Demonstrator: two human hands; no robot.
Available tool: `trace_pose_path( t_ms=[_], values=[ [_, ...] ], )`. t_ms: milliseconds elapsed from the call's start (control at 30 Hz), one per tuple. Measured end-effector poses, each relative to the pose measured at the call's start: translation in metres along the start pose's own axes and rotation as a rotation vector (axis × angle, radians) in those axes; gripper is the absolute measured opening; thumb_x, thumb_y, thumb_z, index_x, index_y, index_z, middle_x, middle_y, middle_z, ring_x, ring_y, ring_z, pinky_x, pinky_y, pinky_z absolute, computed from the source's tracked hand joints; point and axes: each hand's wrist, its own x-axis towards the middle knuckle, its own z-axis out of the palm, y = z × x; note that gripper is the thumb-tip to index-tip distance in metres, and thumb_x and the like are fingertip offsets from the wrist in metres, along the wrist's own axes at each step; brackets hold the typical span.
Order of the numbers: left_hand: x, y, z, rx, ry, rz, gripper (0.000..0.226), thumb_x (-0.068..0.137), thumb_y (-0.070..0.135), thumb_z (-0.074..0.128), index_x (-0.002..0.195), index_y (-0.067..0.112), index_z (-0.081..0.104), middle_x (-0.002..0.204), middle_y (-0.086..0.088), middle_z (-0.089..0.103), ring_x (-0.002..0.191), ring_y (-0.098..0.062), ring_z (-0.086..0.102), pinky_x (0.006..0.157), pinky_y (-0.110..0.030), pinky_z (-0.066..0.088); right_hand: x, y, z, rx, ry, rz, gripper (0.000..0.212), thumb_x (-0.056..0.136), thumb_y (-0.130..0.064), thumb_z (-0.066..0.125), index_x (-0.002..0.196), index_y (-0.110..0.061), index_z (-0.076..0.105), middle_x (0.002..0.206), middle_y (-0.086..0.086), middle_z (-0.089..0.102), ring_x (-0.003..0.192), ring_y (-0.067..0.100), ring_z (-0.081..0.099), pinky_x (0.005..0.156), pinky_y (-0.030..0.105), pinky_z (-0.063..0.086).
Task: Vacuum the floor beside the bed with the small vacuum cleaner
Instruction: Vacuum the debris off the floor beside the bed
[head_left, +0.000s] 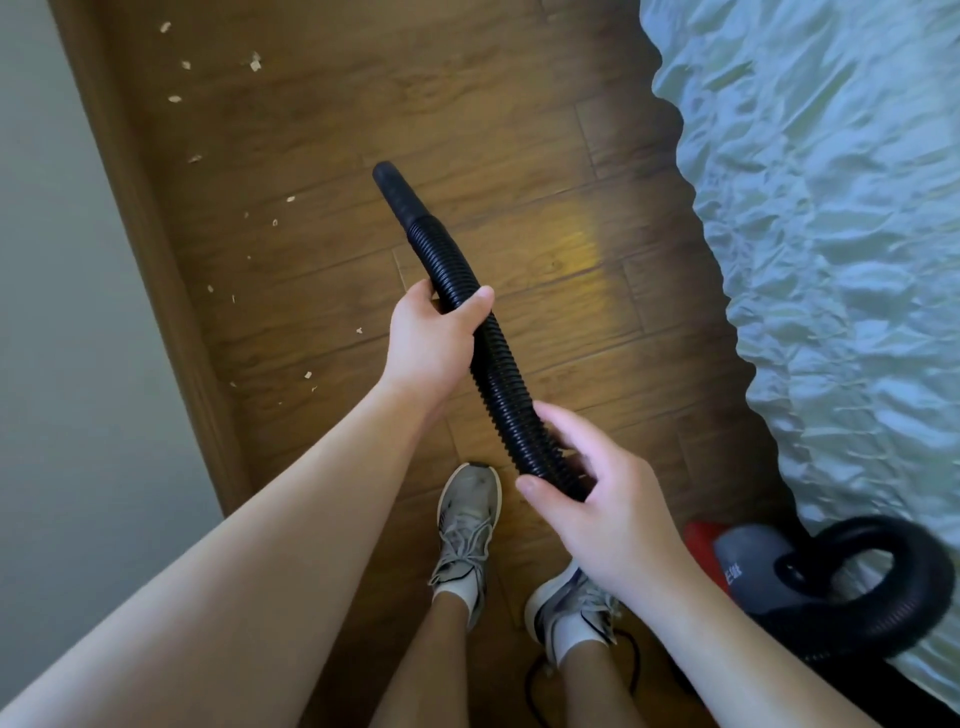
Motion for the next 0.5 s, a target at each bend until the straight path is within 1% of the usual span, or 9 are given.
trace_pose_path(
  t_ms=[133,233,333,400,500],
  values=[
    [0.005,0.004,-0.006,0.019,0.006,0.001,0.028,0.095,0.024,0.070,0.120,0.012,0.064,0.109,-0.007,0.072,0.101,-0.022,0.072,0.083,-0.037,0.062,-0.002,0.001,0.007,0.021,-0.008,0.016,0.061,0.087,-0.018,0.074,0.141,-0.035,0.053,0.127,-0.029,0.060,0.119,-0.012,0.053,0.099,0.011,0.043],
    [0.007,0.004,-0.008,0.043,0.013,0.020,0.035,0.094,0.020,0.071,0.127,0.014,0.059,0.112,-0.004,0.070,0.101,-0.021,0.071,0.087,-0.039,0.061,-0.001,0.002,0.012,0.022,-0.021,0.025,0.060,0.086,-0.018,0.075,0.141,-0.034,0.053,0.123,-0.028,0.063,0.115,-0.011,0.056,0.095,0.009,0.044],
    [0.006,0.004,-0.007,0.070,0.026,0.052,0.057,0.093,0.013,0.072,0.144,0.019,0.046,0.110,0.004,0.066,0.101,-0.017,0.071,0.088,-0.035,0.060,0.001,0.006,0.016,0.002,-0.029,0.035,0.059,0.086,-0.019,0.074,0.140,-0.034,0.054,0.118,-0.026,0.065,0.109,-0.016,0.055,0.085,0.002,0.042],
    [0.006,0.003,-0.006,0.077,0.023,0.055,0.068,0.092,0.010,0.072,0.150,0.020,0.039,0.112,0.007,0.064,0.103,-0.015,0.070,0.088,-0.033,0.059,0.002,0.009,0.018,-0.038,-0.034,0.047,0.059,0.086,-0.023,0.075,0.140,-0.037,0.052,0.117,-0.025,0.065,0.106,-0.021,0.052,0.082,-0.002,0.039],
    [0.005,-0.002,-0.005,0.109,0.000,0.057,0.073,0.093,0.008,0.071,0.154,0.023,0.034,0.122,0.007,0.061,0.108,-0.010,0.065,0.088,-0.030,0.056,0.005,0.015,0.022,-0.087,-0.051,0.085,0.060,0.086,-0.030,0.075,0.139,-0.041,0.049,0.114,-0.023,0.064,0.107,-0.011,0.054,0.081,0.000,0.039]
  ],
)
